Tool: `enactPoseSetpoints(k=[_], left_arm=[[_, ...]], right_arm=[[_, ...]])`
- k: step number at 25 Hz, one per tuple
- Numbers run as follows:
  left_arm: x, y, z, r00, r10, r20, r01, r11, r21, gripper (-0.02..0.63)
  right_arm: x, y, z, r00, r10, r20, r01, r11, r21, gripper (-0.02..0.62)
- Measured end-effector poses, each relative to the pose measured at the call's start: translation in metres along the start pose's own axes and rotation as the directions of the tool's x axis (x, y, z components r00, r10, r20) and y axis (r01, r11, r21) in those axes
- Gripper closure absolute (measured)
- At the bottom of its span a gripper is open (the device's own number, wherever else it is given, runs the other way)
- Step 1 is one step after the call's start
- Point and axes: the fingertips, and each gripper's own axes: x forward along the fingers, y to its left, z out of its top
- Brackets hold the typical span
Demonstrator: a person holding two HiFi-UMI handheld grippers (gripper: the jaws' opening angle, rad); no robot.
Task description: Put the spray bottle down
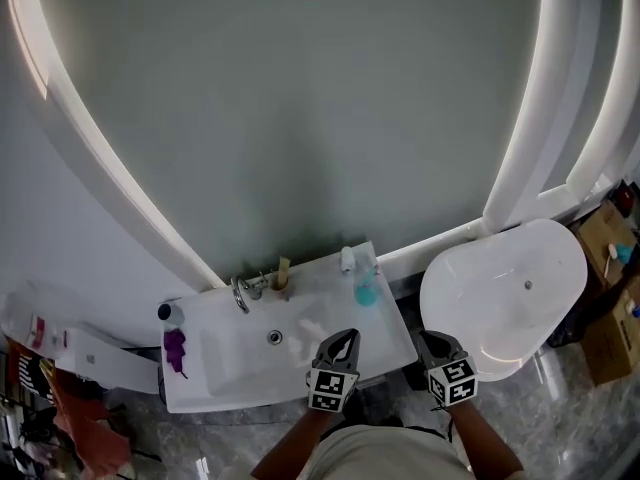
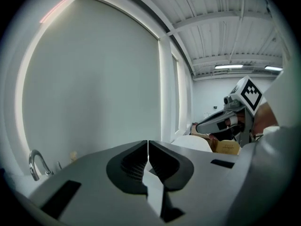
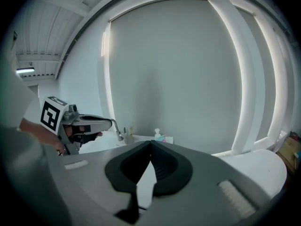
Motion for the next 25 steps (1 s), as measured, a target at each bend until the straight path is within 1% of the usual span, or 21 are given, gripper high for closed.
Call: enactPoseSetpoints(k=[4, 8, 12, 18, 22, 25], left_arm=[[-0.025, -0.015, 0.004, 0.999, 0.035, -0.008, -0.036, 0.997, -0.064, 0.598], [-0.050, -0.030, 0.006, 0.998, 0.068, -0.004, -0.068, 0.993, -0.101, 0.600], [-0.073, -0.040, 0.008, 0.994, 0.109, -0.003, -0.108, 0.988, -0.110, 0.600], [-0.110, -0.038, 0.004, 0.982, 0.189, 0.007, -0.187, 0.974, -0.126, 0.600], [-0.129, -0.024, 0.002, 0.979, 0.203, 0.010, -0.200, 0.971, -0.128, 0.600], [-0.137, -0.015, 0.007, 0.981, 0.192, 0.020, -0.189, 0.975, -0.113, 0.600]], right_arm=[[-0.021, -0.001, 0.004, 0.999, 0.039, 0.016, -0.038, 0.999, -0.032, 0.584], [-0.037, -0.001, 0.004, 0.996, 0.079, 0.033, -0.078, 0.997, -0.020, 0.584], [-0.046, 0.002, 0.009, 0.990, 0.127, 0.053, -0.126, 0.992, -0.026, 0.584], [-0.052, 0.012, 0.011, 0.985, 0.158, 0.070, -0.155, 0.987, -0.038, 0.584], [-0.052, 0.028, 0.018, 0.981, 0.175, 0.082, -0.170, 0.983, -0.064, 0.584], [-0.053, 0.038, 0.030, 0.978, 0.184, 0.102, -0.174, 0.979, -0.102, 0.584]])
